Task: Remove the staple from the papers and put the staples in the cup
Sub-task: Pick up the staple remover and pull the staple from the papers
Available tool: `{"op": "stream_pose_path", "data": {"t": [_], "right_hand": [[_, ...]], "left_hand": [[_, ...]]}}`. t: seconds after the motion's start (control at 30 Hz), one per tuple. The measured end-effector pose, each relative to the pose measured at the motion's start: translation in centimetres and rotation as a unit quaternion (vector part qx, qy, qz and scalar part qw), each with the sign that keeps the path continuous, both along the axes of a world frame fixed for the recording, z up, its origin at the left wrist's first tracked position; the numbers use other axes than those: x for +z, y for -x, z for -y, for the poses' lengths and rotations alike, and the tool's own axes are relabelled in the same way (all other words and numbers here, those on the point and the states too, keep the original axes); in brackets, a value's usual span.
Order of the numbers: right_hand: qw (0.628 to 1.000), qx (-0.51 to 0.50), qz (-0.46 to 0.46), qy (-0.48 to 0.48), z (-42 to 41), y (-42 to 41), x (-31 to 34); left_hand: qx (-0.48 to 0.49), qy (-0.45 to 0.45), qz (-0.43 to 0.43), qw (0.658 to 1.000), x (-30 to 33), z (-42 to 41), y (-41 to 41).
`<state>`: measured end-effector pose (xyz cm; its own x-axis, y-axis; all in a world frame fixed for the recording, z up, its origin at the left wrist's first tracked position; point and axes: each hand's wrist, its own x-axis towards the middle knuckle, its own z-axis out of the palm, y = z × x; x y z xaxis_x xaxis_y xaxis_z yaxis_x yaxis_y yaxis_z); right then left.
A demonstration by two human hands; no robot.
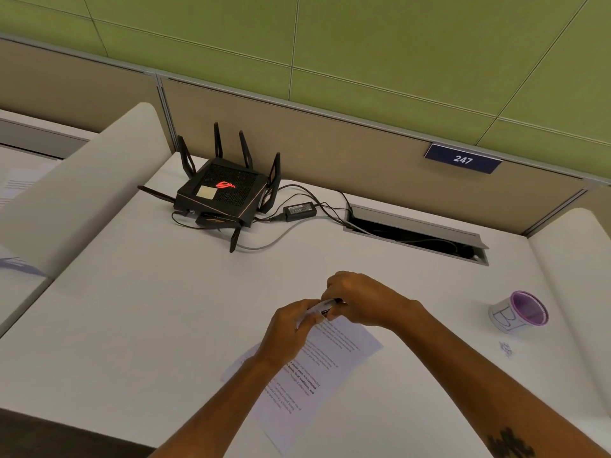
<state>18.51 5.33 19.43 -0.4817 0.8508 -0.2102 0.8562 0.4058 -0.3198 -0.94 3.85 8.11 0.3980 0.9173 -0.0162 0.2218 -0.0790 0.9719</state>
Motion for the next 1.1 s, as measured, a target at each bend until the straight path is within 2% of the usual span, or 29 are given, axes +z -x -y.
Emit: {"op": "stream_pose_path", "data": {"t": [0.13, 0.3, 0.43, 0.57, 0.67, 0.73, 0.9, 1.0, 1.1], "right_hand": [[1.0, -0.018, -0.014, 0.017, 0.0, -0.5, -0.2], [0.984, -0.165, -0.063, 0.006, 0.2, -2.0, -0.8], [0.935, -0.297, -0.189, -0.036, 1.5, -2.2, -1.0], [0.874, -0.38, -0.29, -0.082, 4.3, -0.6, -1.9], [0.829, -0.438, -0.345, -0.033, 6.3, 1.6, -3.2], [0.813, -0.456, -0.362, -0.012, 7.3, 3.1, -4.1], [0.797, -0.454, -0.392, -0.065, 8.6, 5.3, -4.5], [0.784, -0.458, -0.414, -0.054, 8.9, 5.8, -4.1], [0.772, -0.468, -0.428, -0.045, 9.0, 5.8, -4.0]], "left_hand": [[0.008, 0.022, 0.028, 0.999, 1.2, 0.2, 0.2], [0.023, 0.044, 0.024, 0.998, 1.7, 0.2, 0.6], [0.047, 0.063, 0.022, 0.997, 1.4, 0.0, 1.1], [0.081, 0.086, 0.033, 0.992, 2.0, 0.0, 1.0], [0.1, 0.104, 0.053, 0.988, 2.8, 0.2, 0.6], [0.108, 0.115, 0.066, 0.985, 3.3, 0.4, 0.2], [0.118, 0.11, 0.071, 0.984, 3.7, 0.8, -0.7], [0.117, 0.107, 0.078, 0.984, 4.1, 1.4, -1.0], [0.087, 0.073, 0.093, 0.989, 4.8, 2.1, -1.2]]}}
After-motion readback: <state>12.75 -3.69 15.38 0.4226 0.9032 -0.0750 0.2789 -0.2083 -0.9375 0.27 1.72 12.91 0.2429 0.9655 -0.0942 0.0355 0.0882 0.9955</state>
